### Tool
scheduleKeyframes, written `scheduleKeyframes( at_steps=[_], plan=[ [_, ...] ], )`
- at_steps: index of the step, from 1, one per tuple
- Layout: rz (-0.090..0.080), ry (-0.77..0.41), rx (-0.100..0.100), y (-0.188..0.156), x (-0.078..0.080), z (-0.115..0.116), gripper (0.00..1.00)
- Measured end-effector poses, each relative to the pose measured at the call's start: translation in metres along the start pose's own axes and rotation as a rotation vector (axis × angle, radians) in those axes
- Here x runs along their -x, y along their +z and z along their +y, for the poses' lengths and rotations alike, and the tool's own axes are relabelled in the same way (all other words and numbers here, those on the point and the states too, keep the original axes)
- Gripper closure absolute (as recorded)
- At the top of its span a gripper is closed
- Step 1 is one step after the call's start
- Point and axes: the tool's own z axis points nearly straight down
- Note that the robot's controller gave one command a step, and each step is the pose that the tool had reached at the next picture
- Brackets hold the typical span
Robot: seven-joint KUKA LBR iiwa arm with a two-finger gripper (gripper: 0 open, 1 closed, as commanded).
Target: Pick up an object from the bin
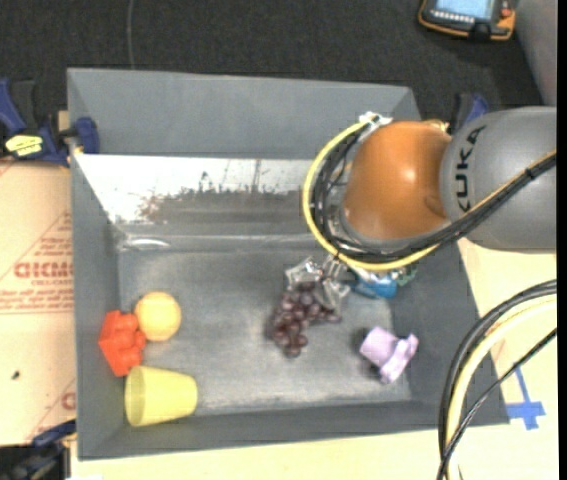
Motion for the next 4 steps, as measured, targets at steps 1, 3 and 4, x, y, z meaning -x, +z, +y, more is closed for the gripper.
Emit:
scheduleKeyframes(
  at_steps=[1,3,4],
  plan=[
    [-0.001,0.023,-0.003,-0.083,-0.001,-0.002,1.00],
    [0.000,0.025,0.000,-0.100,0.019,0.001,1.00],
    [-0.015,0.011,-0.012,-0.101,0.022,-0.002,1.00]
  ],
)
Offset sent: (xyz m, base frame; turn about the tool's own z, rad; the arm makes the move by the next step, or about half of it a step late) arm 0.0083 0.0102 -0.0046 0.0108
